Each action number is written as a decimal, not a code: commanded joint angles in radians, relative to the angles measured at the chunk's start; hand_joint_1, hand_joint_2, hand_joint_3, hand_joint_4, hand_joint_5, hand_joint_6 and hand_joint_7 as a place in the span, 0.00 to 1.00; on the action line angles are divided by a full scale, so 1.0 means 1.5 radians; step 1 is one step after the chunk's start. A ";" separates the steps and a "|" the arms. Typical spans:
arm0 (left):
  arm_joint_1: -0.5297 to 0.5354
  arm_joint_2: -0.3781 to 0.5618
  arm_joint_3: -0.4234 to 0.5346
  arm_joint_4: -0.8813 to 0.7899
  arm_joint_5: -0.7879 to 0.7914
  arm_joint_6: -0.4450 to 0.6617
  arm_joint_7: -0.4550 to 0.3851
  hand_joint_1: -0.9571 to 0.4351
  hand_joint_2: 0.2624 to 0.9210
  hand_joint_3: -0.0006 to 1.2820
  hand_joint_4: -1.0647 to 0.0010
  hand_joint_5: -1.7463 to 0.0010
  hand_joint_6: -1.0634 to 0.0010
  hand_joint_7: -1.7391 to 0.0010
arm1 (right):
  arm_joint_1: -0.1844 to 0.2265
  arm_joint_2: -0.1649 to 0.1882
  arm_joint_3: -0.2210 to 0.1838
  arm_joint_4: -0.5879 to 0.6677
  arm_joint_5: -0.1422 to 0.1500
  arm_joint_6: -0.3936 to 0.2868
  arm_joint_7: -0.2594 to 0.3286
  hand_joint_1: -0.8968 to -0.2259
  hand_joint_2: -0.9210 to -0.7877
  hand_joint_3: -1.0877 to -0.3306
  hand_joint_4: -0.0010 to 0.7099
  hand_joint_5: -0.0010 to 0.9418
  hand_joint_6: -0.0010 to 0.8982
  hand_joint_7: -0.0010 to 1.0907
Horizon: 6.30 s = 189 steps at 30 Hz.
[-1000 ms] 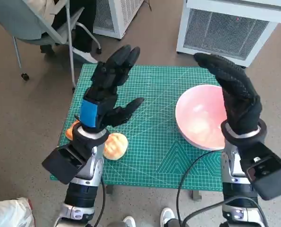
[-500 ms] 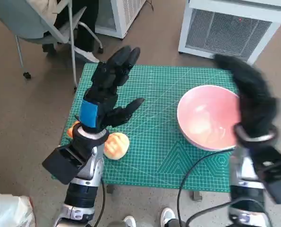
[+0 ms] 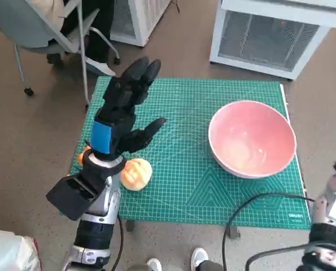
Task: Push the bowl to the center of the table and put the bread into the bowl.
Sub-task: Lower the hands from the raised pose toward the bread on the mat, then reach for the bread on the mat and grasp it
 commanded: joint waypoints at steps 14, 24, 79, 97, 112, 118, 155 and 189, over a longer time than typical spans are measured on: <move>0.017 0.012 0.020 -0.005 -0.013 -0.002 -0.005 0.43 1.00 0.22 0.67 1.00 0.83 0.75 | -0.036 0.022 -0.029 0.244 0.031 0.136 -0.007 0.64 0.00 0.31 0.16 0.01 0.12 0.16; 0.023 0.020 0.025 -0.014 -0.004 -0.006 0.002 0.42 1.00 0.22 0.67 1.00 0.82 0.75 | -0.065 0.062 -0.001 0.269 0.010 0.219 -0.010 0.60 0.00 0.33 0.18 0.01 0.14 0.14; 0.163 0.066 0.080 -0.094 0.058 -0.038 0.091 0.36 1.00 0.24 0.65 1.00 0.70 0.91 | -0.256 0.218 0.052 0.293 -0.032 0.376 -0.049 0.65 0.00 0.31 0.29 0.00 0.25 0.14; 0.170 0.284 0.145 -0.056 0.063 -0.031 -0.024 0.36 1.00 0.25 0.69 1.00 0.71 0.95 | -0.269 0.163 0.091 0.240 -0.053 0.221 0.018 0.55 0.00 0.34 0.27 0.00 0.24 0.13; 0.109 0.517 0.108 -0.005 0.131 0.060 -0.172 0.39 1.00 0.08 0.77 1.00 0.69 0.97 | -0.196 0.148 0.152 0.007 0.020 -0.026 0.270 0.48 0.00 0.38 0.37 0.02 0.28 0.15; 0.094 0.558 0.073 -0.026 0.179 0.119 -0.206 0.39 0.96 0.02 0.77 1.00 0.67 0.98 | -0.163 0.136 0.175 -0.084 0.058 -0.048 0.326 0.48 0.00 0.41 0.39 0.02 0.29 0.16; 0.155 0.419 -0.054 -0.267 0.517 0.622 -0.103 0.19 1.00 0.24 0.72 1.00 0.73 1.00 | -0.094 0.130 0.196 -0.187 0.013 -0.039 0.248 0.46 0.00 0.46 0.38 0.00 0.28 0.20; 0.144 0.310 -0.154 -0.156 0.579 0.702 0.026 0.21 1.00 0.25 0.68 0.99 0.76 1.00 | -0.078 0.138 0.207 -0.201 0.026 -0.029 0.244 0.46 0.00 0.46 0.37 0.00 0.25 0.23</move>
